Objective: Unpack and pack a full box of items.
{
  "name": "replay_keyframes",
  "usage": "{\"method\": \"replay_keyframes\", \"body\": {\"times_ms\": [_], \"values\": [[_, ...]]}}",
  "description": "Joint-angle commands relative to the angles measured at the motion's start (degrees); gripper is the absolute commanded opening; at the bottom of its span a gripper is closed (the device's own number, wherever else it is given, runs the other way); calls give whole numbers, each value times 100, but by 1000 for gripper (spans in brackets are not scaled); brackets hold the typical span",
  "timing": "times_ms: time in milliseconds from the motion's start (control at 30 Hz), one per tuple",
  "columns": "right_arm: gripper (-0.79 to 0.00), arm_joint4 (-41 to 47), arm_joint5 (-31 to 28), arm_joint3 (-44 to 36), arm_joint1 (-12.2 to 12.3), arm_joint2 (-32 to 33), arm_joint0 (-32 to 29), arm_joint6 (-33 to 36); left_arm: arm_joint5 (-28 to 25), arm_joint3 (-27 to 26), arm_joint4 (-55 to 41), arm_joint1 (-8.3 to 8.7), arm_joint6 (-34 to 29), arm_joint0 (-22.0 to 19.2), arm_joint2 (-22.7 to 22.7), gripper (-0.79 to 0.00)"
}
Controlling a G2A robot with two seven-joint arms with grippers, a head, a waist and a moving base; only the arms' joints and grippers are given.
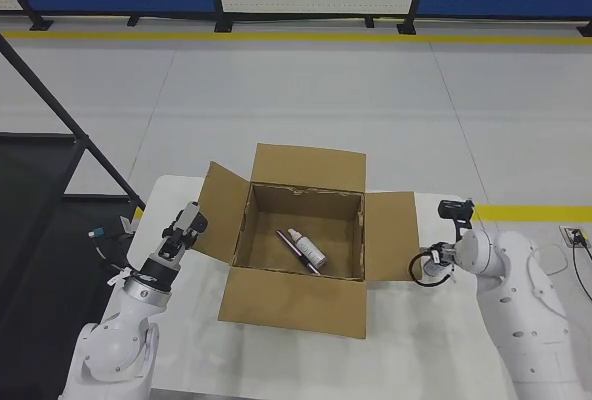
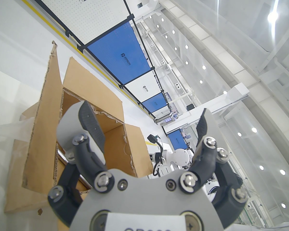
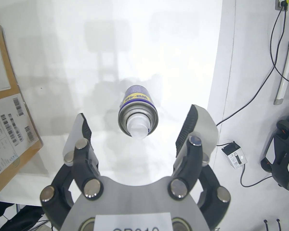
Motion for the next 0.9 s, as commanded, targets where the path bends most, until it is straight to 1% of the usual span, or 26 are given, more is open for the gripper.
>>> {"method": "replay_keyframes", "body": {"times_ms": [0, 33, 167, 267, 333, 367, 400, 467, 533, 633, 767, 867], "values": [[0, -90, 431, -504, 16, 163, -136, -43, 0, 0, 0, 0, 0, 0, 0, 0], [0, -200, 719, -827, 18, 215, -214, -46, 0, 0, 0, 0, 0, 0, 0, 0], [0, -625, 1226, -2191, 14, 168, -544, -40, 17, -23, 4, 2, 38, 30, 5, 0], [0, -850, 1255, -2909, -13, -93, -574, -64, 19, -69, -7, 14, 122, 113, -1, 0], [0, -664, 919, -3207, -50, -408, -485, -160, 20, -85, -25, 21, 218, 162, -27, 0], [0, -614, 706, -3185, -65, -575, -400, -160, 16, -95, -43, 25, 262, 188, -46, 0], [0, -588, 517, -3097, -85, -761, -259, -104, 14, -112, -59, 28, 316, 214, -65, 0], [0, -464, 351, -2768, -151, -1130, 125, 52, 6, -151, -84, 34, 429, 265, -104, 0], [0, -91, 63, -2392, -247, -1563, 529, 72, -1, -197, -105, 40, 556, 314, -155, 0], [0, 274, -366, -1539, -406, -2213, 1144, 95, -1, -273, -158, 53, 701, 393, -258, 0], [0, 730, -792, -346, -706, -3140, 1914, 173, 24, -356, -207, 69, 862, 500, -387, 0], [0, 1134, -1009, 408, -975, -3744, 2295, 31, 28, -361, -211, 70, 873, 508, -394, 0]]}}
